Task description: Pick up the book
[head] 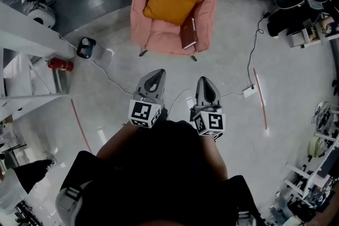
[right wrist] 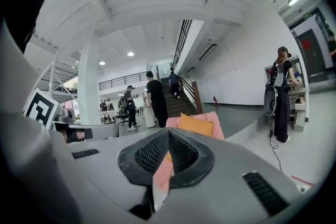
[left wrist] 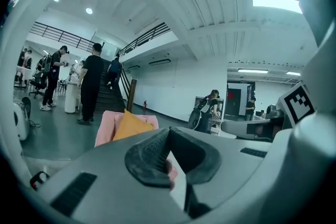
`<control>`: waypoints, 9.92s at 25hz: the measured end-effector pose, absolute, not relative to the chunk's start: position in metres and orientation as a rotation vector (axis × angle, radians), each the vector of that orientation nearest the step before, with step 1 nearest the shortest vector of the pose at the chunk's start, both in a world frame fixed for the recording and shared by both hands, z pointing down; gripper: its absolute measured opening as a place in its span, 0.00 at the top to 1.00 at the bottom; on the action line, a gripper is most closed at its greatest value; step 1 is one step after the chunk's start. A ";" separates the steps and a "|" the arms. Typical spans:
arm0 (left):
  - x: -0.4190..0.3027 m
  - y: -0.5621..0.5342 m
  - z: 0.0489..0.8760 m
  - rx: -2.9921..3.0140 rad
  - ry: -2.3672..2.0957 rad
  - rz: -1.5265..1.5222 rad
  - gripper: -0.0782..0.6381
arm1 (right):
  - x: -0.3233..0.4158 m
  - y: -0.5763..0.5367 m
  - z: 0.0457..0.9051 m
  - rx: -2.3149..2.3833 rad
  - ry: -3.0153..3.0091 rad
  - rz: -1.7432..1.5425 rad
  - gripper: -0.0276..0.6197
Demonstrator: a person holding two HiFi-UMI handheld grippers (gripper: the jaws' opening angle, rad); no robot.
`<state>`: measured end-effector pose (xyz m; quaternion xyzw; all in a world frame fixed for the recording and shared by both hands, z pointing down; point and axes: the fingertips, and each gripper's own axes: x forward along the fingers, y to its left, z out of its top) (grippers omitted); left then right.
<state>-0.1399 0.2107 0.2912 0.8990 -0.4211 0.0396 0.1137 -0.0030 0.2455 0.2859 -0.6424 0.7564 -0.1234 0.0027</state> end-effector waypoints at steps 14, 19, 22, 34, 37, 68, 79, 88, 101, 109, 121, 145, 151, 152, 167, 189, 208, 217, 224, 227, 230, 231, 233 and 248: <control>-0.166 0.164 0.297 2.622 -1.194 0.081 0.88 | -0.025 0.206 0.285 -2.079 2.361 -0.390 0.95; -0.162 0.157 0.297 2.614 -1.207 0.074 0.88 | -0.021 0.190 0.284 -2.065 2.358 -0.380 0.95; -0.161 0.148 0.300 2.608 -1.216 0.084 0.88 | -0.019 0.179 0.285 -2.052 2.364 -0.378 0.95; -0.104 0.086 0.305 2.606 -1.244 0.113 0.88 | 0.031 0.117 0.304 -2.014 2.406 -0.431 0.95; -0.080 0.073 0.304 2.599 -1.258 0.112 0.88 | 0.055 0.101 0.306 -2.006 2.409 -0.435 0.95; 0.005 -0.055 0.372 2.479 -1.220 0.245 0.88 | 0.122 -0.030 0.409 -2.030 2.399 -0.746 0.95; 0.018 -0.106 0.410 2.418 -1.163 0.301 0.88 | 0.135 -0.078 0.469 -2.089 2.362 -0.908 0.95; 0.025 -0.136 0.448 2.387 -1.106 0.339 0.88 | 0.133 -0.107 0.531 -2.119 2.359 -1.067 0.93; 0.028 -0.156 0.505 2.329 -1.077 0.380 0.88 | 0.140 -0.119 0.635 -2.161 2.357 -1.261 0.90; 0.025 -0.166 0.534 2.302 -1.077 0.391 0.88 | 0.141 -0.126 0.683 -2.174 2.357 -1.321 0.87; 0.023 -0.176 0.573 2.284 -1.070 0.421 0.88 | 0.144 -0.123 0.738 -2.189 2.341 -1.445 0.80; 0.032 -0.162 0.616 2.240 -1.040 0.422 0.88 | 0.142 -0.101 0.822 -2.155 2.337 -1.728 0.62; 0.025 -0.160 0.619 2.239 -1.033 0.430 0.88 | 0.142 -0.107 0.838 -2.165 2.297 -1.763 0.60; 0.025 -0.160 0.620 2.239 -1.031 0.430 0.88 | 0.143 -0.108 0.841 -2.166 2.293 -1.769 0.59; 0.013 -0.167 0.635 2.218 -1.028 0.434 0.88 | 0.139 -0.110 0.857 -2.206 2.302 -1.790 0.59; 0.005 -0.165 0.631 2.217 -1.050 0.410 0.88 | 0.134 -0.106 0.848 -2.251 2.296 -1.794 0.72; 0.003 -0.162 0.618 2.226 -1.070 0.397 0.88 | 0.126 -0.111 0.833 -2.258 2.312 -1.750 0.73; -0.003 -0.159 0.613 2.238 -1.069 0.383 0.88 | 0.124 -0.113 0.819 -2.275 2.309 -1.697 0.73; -0.006 -0.159 0.611 2.242 -1.071 0.376 0.88 | 0.123 -0.114 0.809 -2.279 2.306 -1.668 0.73; -0.007 -0.159 0.607 2.248 -1.076 0.367 0.88 | 0.122 -0.113 0.805 -2.276 2.302 -1.662 0.73; -0.008 -0.157 0.603 2.256 -1.080 0.361 0.88 | 0.121 -0.111 0.801 -2.273 2.304 -1.651 0.73; -0.008 -0.157 0.602 2.260 -1.080 0.359 0.88 | 0.121 -0.111 0.799 -2.274 2.304 -1.647 0.73; -0.009 -0.156 0.599 2.265 -1.082 0.355 0.88 | 0.121 -0.111 0.796 -2.276 2.303 -1.639 0.73; -0.010 -0.148 0.569 2.306 -1.110 0.309 0.88 | 0.116 -0.107 0.767 -2.261 2.333 -1.570 0.73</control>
